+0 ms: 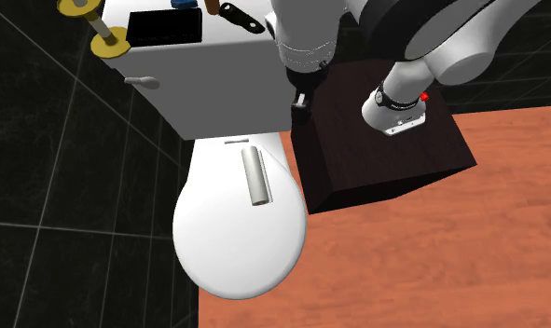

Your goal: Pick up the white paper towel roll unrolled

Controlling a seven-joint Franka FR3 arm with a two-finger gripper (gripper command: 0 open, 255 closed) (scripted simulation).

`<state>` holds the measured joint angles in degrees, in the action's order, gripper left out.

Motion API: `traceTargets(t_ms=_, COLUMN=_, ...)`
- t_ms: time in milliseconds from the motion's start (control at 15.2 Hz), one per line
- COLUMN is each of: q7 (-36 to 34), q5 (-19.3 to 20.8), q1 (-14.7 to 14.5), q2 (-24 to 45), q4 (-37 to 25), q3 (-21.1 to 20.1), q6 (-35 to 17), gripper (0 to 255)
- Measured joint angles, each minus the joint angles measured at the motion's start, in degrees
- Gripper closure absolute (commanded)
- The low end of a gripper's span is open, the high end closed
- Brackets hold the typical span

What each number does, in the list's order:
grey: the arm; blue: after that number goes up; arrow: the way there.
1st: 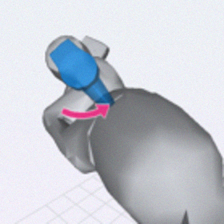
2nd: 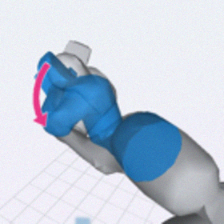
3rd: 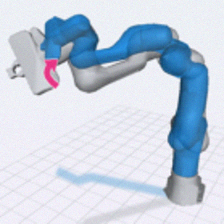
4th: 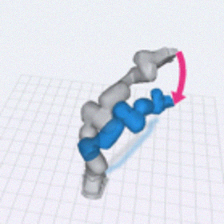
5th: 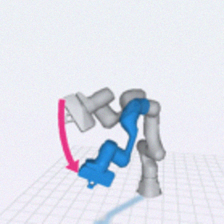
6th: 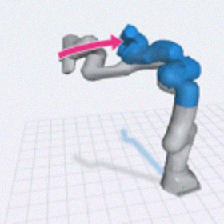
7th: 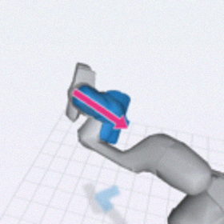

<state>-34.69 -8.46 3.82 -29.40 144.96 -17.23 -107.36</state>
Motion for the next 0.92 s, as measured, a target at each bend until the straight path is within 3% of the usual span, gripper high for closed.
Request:
traceTargets(t_ms=528, q7=-19.87, q5=1.78, q1=3.66, q2=18.43, q4=-2.52, q3=-6.96, q6=-14.54, gripper=0)
traceTargets(t_ms=924, q7=-36.57, q5=8.36, q1=4.78, q2=34.36, q4=-8.17, q3=-8.2, q6=-22.95, gripper=0)
